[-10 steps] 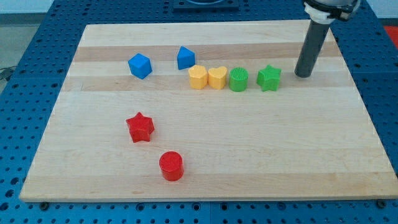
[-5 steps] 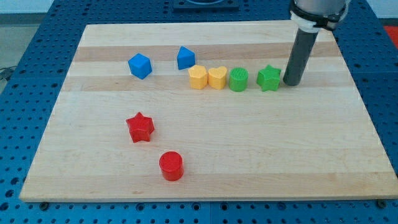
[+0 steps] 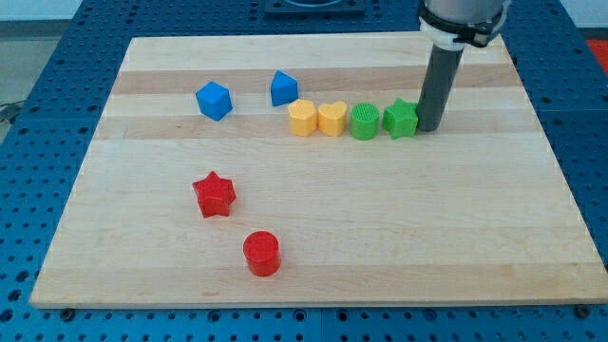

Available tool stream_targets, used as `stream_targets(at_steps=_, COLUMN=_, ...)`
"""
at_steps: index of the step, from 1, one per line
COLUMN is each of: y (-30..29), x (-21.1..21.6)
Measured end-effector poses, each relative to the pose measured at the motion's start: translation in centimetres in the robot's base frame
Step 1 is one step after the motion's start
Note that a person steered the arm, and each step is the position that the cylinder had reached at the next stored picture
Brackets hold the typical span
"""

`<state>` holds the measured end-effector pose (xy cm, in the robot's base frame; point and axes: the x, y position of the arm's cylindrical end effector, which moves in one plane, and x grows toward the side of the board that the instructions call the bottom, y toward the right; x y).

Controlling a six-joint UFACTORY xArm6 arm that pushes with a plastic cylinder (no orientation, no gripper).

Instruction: Push green star closer to green circle

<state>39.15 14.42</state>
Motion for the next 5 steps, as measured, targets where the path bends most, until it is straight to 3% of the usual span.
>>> stream_targets(at_steps=1, y=0.0, x=0.0)
stream_targets(at_steps=3, y=5.7, x=-1.2)
stream_targets(at_steps=5, y=6.7, x=-7.7)
